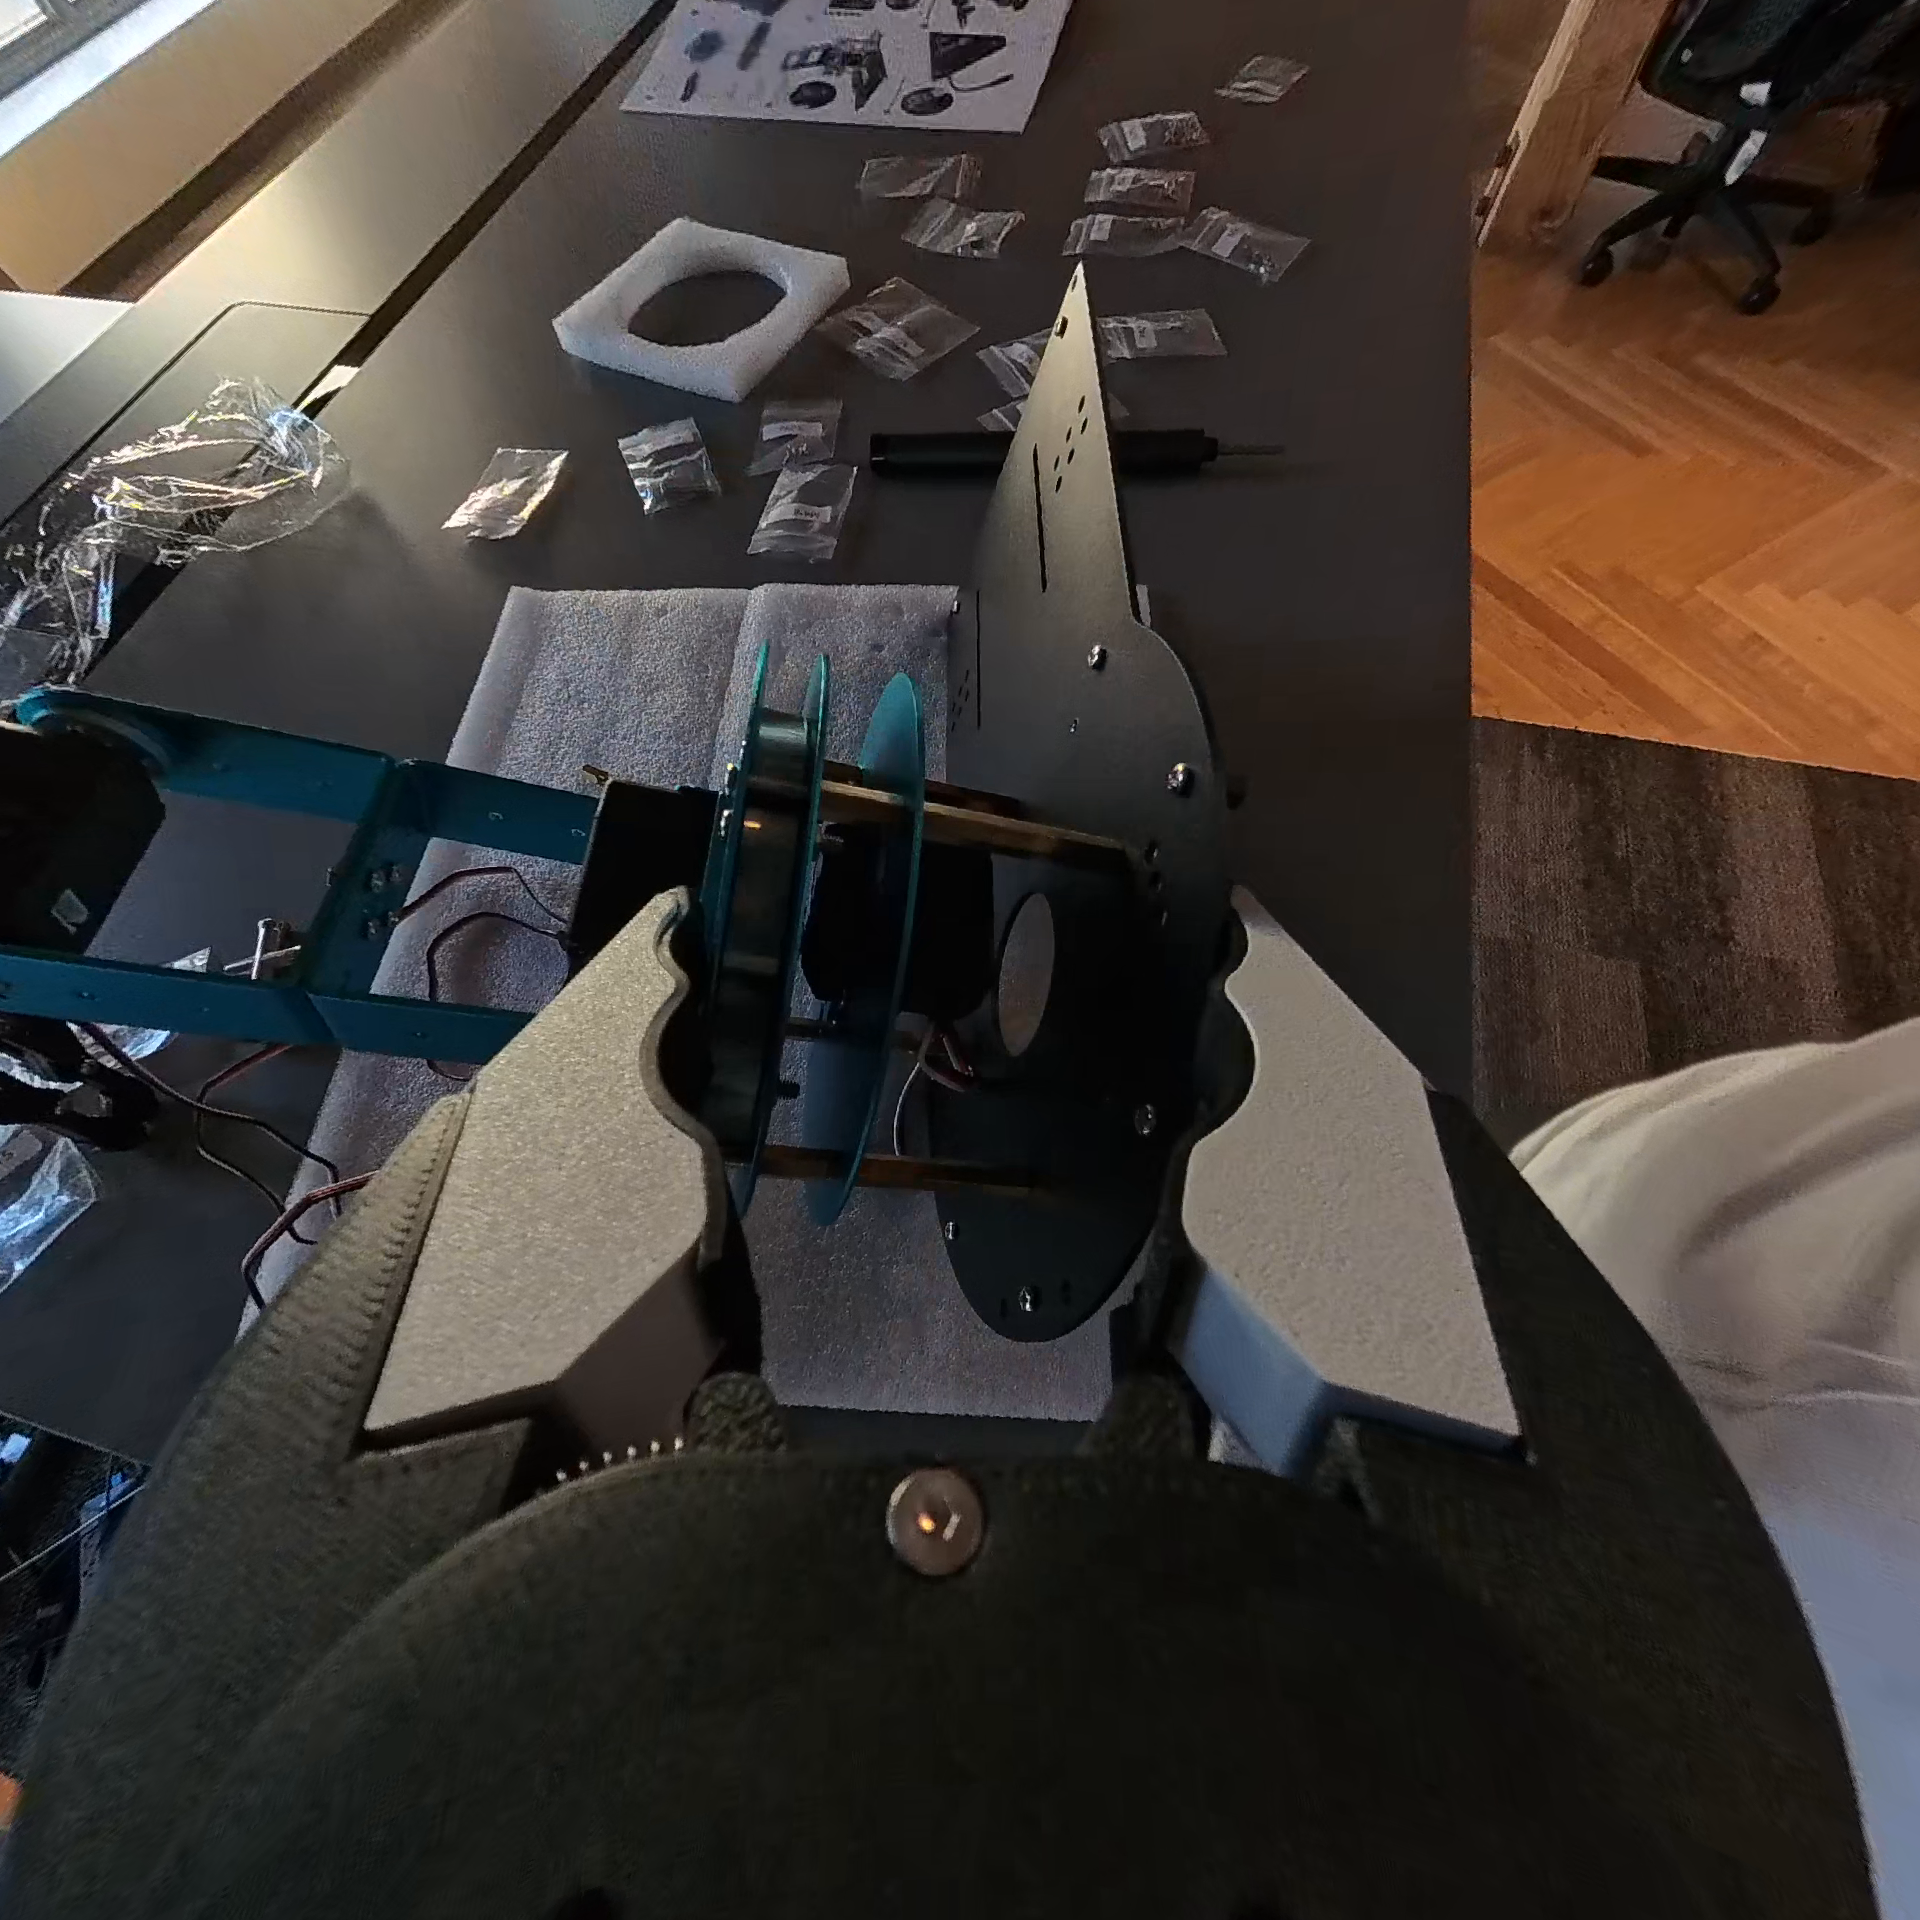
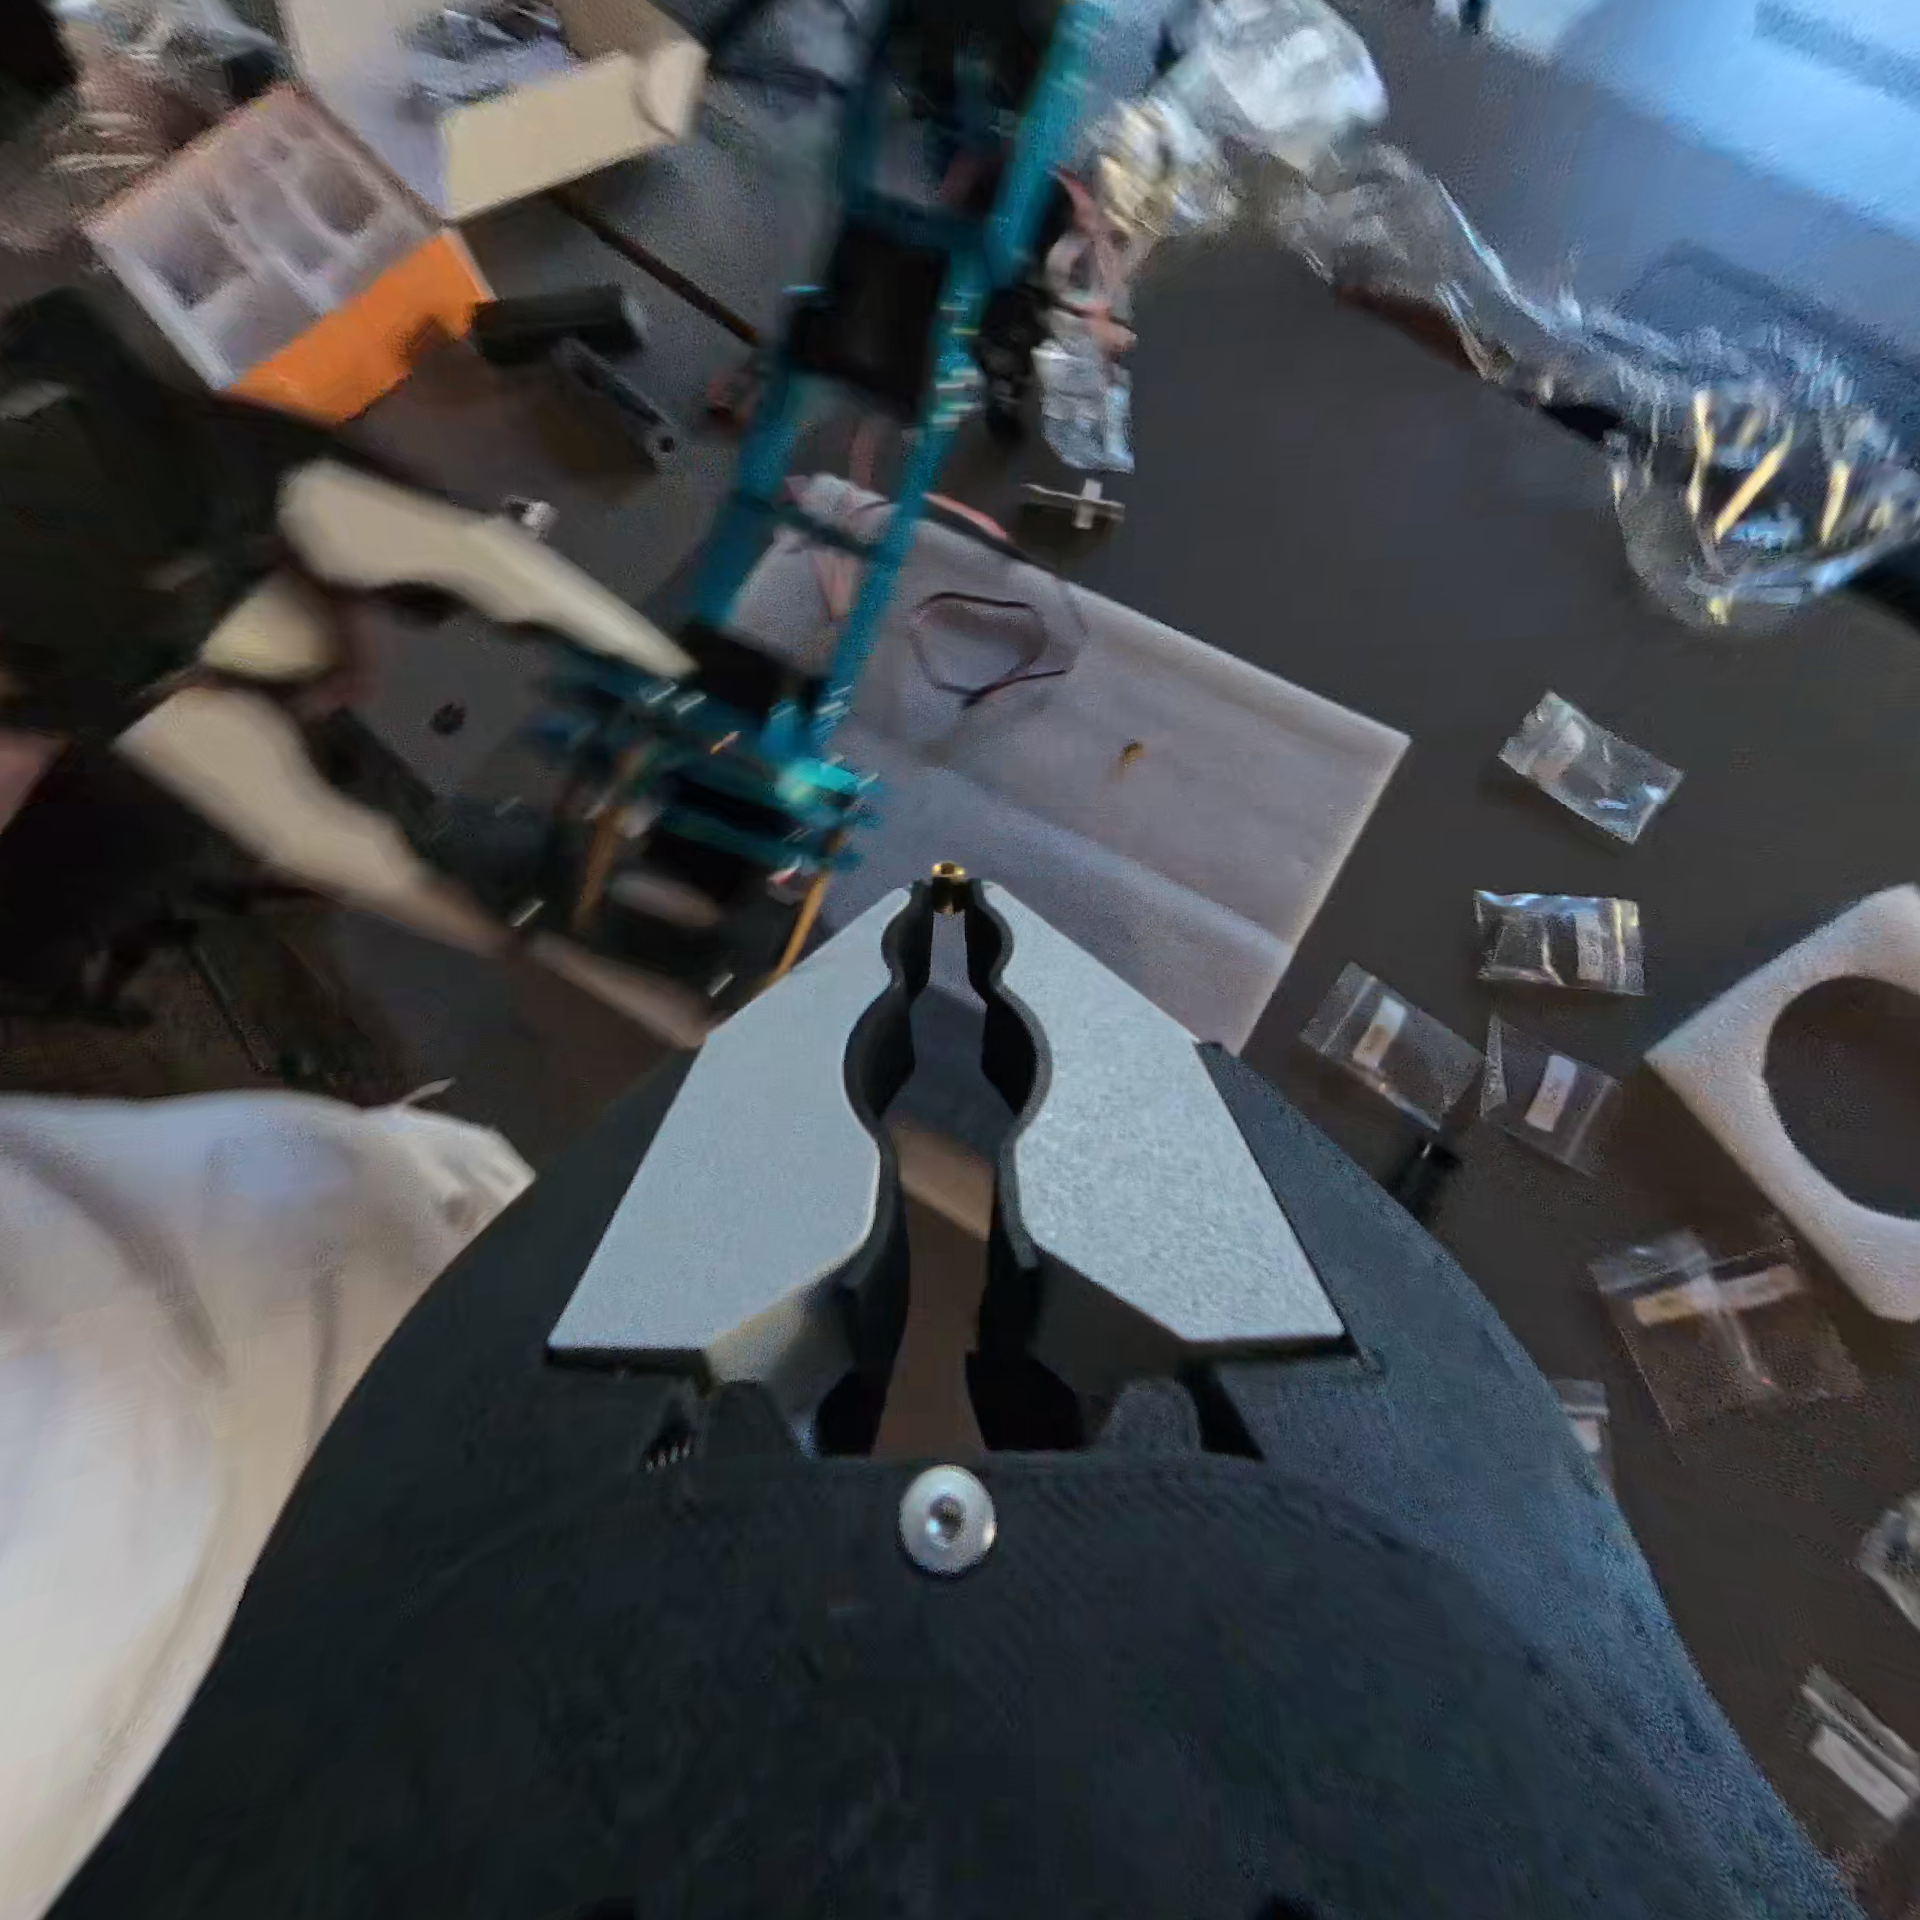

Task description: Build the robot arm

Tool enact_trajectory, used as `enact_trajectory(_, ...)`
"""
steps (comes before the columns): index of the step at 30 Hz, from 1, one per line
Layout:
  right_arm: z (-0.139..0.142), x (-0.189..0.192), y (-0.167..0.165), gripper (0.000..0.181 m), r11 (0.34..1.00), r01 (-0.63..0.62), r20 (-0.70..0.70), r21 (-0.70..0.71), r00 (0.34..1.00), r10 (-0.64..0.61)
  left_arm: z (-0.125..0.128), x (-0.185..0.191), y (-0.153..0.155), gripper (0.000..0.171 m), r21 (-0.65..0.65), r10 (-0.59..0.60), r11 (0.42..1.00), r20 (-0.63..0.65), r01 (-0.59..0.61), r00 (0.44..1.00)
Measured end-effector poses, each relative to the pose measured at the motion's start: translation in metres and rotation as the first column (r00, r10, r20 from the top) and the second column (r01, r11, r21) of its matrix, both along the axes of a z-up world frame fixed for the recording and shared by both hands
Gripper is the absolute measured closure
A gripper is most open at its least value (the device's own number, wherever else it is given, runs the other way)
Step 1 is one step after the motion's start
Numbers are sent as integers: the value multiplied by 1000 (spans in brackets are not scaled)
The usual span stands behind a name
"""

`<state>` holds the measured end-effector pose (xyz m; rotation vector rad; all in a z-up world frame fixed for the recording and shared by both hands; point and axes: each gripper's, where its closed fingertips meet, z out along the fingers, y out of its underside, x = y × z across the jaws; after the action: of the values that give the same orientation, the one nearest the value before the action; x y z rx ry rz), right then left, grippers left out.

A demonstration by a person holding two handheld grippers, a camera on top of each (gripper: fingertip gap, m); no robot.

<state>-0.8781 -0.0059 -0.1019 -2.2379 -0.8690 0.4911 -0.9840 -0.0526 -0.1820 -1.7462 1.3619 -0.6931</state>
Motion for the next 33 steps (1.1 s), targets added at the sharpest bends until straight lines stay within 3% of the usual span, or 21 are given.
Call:
enact_trajectory(2,3,2,-56,177,992,-104,18,70,995,103,0,0,0,76,-1,-2,1000,-3,2,1000)
enact_trajectory(4,-30,12,-75,177,986,-101,101,130,991,88,0,0,0,76,-2,-2,1000,4,2,1000)
enact_trajectory(9,-149,33,-60,176,990,-52,216,130,976,22,0,0,0,76,-1,0,1000,7,0,1000)
enact_trajectory(12,-168,30,-53,177,991,-65,139,114,989,49,-1,0,0,76,-3,-4,1000,-12,4,1000)
enact_trajectory(14,-183,36,-54,176,997,-69,169,31,984,62,-1,0,0,76,-5,-3,1000,-14,3,1000)
enact_trajectory(17,-199,37,-59,176,994,-101,190,-50,976,109,-1,0,0,76,-5,-1,1000,-16,1,1000)
enact_trajectory(20,-197,35,-57,175,995,-93,108,-35,989,96,-1,-1,0,76,-7,-2,1000,-23,2,1000)
enact_trajectory(22,-195,36,-56,160,998,-62,60,28,996,60,-1,-1,0,76,-7,-4,1000,-26,4,1000)
enact_trajectory(26,-192,35,-62,157,992,1,-71,127,997,9,-1,-1,0,77,-7,-4,1000,-26,4,1000)
enact_trajectory(30,-180,36,-56,166,974,-15,-55,225,998,28,-1,-1,0,77,-8,-4,1000,-24,4,1000)
enact_trajectory(33,-191,34,-58,164,988,-66,-45,142,996,73,-1,-1,0,77,-7,-6,1000,-20,6,1000)
